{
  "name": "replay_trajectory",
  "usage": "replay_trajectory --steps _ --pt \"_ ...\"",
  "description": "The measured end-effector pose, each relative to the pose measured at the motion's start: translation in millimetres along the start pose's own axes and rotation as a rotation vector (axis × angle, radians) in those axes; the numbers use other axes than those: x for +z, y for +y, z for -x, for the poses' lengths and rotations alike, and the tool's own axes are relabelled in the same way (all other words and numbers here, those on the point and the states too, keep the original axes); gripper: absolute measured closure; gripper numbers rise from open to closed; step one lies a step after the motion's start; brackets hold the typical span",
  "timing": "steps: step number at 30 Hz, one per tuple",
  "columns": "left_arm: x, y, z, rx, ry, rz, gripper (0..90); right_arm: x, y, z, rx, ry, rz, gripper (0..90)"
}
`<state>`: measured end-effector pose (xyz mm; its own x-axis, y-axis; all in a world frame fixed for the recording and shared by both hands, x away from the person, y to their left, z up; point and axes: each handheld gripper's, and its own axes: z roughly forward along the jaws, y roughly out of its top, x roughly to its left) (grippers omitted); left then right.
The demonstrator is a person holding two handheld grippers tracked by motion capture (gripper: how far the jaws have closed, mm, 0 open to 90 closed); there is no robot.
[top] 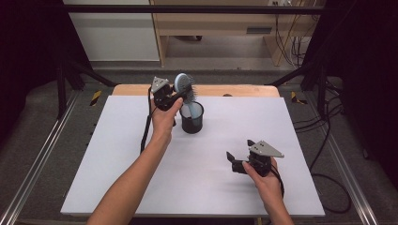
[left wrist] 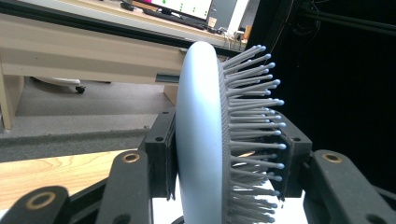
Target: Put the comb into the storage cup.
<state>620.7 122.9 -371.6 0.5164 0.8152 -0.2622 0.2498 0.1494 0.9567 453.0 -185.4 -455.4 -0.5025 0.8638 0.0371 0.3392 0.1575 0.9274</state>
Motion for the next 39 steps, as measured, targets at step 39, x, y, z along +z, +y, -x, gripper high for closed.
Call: replay_trajectory --steps 39 --pt "1.5 -8.6 -9.1 -0.048 0.005 -0.013 49.3 0.6 -0.1 -1.7 -0.010 0.012 -0.009 7.7"
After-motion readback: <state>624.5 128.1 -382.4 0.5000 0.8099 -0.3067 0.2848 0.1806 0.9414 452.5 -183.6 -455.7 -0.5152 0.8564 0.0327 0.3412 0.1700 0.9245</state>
